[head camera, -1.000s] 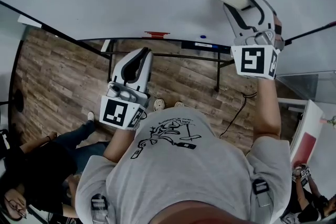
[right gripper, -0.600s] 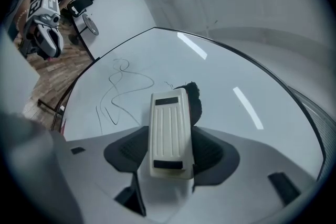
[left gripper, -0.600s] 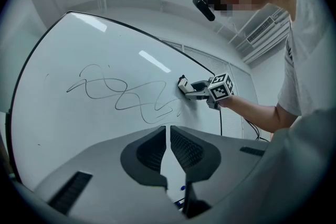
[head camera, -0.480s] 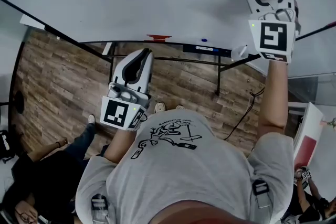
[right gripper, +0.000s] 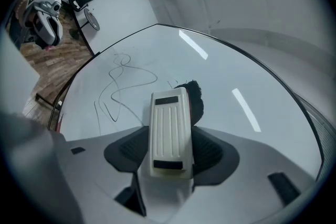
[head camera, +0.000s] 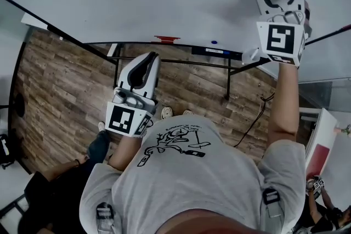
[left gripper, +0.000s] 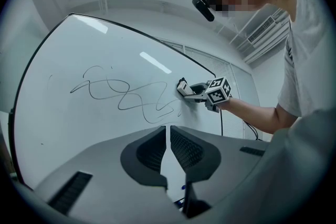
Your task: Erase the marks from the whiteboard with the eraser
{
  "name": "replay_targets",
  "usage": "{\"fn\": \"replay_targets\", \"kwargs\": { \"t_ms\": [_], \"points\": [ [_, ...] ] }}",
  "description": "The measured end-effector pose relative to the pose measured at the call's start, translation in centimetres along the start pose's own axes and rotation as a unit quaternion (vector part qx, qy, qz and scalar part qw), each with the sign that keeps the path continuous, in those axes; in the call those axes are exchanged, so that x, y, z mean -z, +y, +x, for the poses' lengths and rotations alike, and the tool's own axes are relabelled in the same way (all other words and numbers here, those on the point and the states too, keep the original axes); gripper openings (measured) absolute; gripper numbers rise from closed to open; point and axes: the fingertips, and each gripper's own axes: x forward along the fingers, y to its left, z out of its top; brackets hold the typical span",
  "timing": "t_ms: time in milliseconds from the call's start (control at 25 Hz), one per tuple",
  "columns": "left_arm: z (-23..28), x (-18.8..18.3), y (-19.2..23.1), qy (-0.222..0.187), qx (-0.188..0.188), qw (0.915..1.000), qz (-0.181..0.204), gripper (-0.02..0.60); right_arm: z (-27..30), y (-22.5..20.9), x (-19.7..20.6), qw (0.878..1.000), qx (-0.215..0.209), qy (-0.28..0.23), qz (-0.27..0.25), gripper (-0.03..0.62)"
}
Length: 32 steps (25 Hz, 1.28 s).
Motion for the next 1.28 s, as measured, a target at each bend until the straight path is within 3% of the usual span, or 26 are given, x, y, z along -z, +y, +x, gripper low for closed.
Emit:
{"fn": "replay_targets", "kwargs": {
  "t_ms": [1280],
  "points": [
    [-0.4,1.0,0.0,0.006,-0.015,0.9998,-0.010,0.040,1.1,11.2,3.3,0.997,-0.052,0.012,-0.047,0.261]
  ]
}}
